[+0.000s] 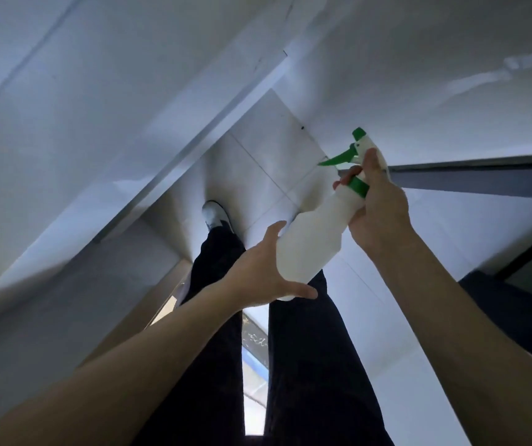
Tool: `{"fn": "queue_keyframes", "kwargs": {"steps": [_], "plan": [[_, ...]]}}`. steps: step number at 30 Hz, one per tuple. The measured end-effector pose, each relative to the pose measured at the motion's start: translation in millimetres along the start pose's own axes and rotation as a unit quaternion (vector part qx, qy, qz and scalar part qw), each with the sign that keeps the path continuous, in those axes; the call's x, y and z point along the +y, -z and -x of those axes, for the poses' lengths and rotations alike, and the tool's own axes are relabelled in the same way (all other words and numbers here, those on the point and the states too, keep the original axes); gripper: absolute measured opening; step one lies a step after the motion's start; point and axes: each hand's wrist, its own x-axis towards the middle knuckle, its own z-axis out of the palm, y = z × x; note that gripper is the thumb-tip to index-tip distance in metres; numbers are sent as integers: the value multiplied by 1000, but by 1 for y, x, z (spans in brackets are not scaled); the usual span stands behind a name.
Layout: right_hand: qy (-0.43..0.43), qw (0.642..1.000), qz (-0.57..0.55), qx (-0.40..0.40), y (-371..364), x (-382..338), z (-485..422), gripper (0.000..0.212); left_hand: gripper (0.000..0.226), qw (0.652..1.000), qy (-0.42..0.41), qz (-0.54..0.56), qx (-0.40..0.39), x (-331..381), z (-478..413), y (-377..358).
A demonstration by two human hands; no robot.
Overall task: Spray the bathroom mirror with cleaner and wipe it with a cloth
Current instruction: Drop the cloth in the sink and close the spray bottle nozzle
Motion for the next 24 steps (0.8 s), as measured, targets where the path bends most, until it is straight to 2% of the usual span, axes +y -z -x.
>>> {"fn": "queue_keyframes", "kwargs": {"steps": [2,4,6,8,10,14,17,19,22,24], "plan": [[-6,999,-53,5,-7,11,-25,16,110,999,-5,-35,18,-10,-28,9],[-2,998,-60,-9,-11,25,-53,16,90,997,-11,-65,46,-22,-58,19],[35,996,73,-25,-15,42,-84,19,82,995,-23,-67,64,-36,-88,27],[89,960,258,-66,-15,61,-112,30,80,993,-31,-62,91,-52,-120,33],[125,917,358,-124,-9,77,-135,50,81,992,-20,-59,111,-64,-147,39],[92,868,448,-194,11,105,-164,93,79,986,10,-25,164,-88,-180,52],[65,854,463,-229,10,129,-176,108,79,981,-10,-7,193,-94,-191,64],[56,866,429,-250,2,151,-183,105,74,984,-41,11,173,-92,-200,71],[56,898,342,-273,-18,179,-198,73,54,984,-81,-5,156,-93,-208,81],[59,918,280,-276,-25,192,-213,69,62,982,-88,-35,166,-97,-208,87]]}}
